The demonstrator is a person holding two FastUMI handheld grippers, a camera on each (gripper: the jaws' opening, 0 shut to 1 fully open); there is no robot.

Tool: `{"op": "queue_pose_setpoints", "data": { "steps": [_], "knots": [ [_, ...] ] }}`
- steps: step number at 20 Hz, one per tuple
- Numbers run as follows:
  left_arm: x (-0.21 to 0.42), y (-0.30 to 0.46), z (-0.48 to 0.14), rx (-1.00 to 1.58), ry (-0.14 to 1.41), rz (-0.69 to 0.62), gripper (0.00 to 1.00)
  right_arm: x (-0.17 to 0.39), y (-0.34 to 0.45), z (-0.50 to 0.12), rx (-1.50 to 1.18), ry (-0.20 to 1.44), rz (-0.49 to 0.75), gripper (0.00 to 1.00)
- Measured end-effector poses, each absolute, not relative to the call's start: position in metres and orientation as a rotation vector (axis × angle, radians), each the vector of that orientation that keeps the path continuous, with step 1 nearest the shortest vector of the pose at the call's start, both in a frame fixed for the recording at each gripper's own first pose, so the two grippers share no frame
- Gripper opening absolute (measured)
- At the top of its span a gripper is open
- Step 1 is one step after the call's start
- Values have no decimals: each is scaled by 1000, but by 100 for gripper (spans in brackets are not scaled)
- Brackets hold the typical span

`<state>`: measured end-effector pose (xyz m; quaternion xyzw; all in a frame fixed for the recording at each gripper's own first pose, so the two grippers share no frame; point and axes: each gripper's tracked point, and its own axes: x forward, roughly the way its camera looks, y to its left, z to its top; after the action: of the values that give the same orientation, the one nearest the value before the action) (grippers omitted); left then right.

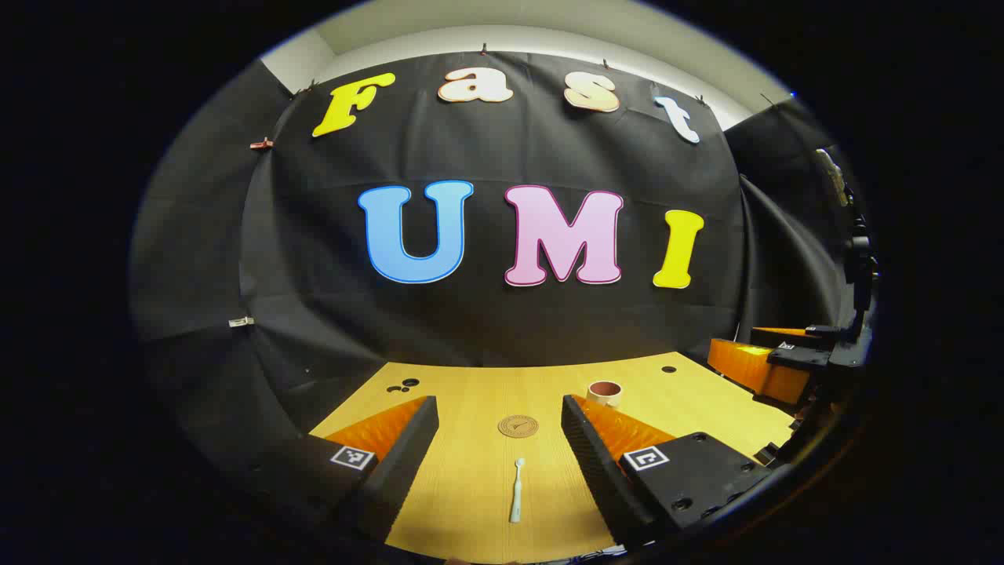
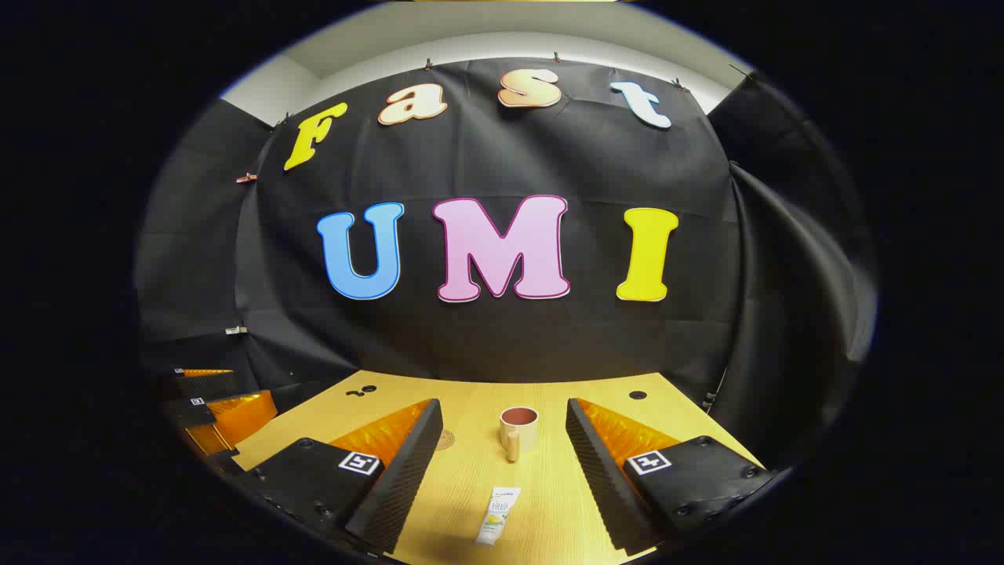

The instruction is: Put the toothbrush and toothpaste on the desktop into the cup, then pick up the cup and place it on the coaster on the desktop.

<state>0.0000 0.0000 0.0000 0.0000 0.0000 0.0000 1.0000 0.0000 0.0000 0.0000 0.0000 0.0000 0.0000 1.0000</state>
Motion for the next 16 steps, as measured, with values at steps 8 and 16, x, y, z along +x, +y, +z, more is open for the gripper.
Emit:
{"op": "queue_pose_setpoints", "data": {
  "steps": [8,16],
  "knots": [
    [15,-5,-3,12,16,-12,99,13,-5,-7,22,22,-8,97],
    [20,0,-10,-1,31,-9,99,16,-10,-16,28,52,-23,97]
  ]
}}
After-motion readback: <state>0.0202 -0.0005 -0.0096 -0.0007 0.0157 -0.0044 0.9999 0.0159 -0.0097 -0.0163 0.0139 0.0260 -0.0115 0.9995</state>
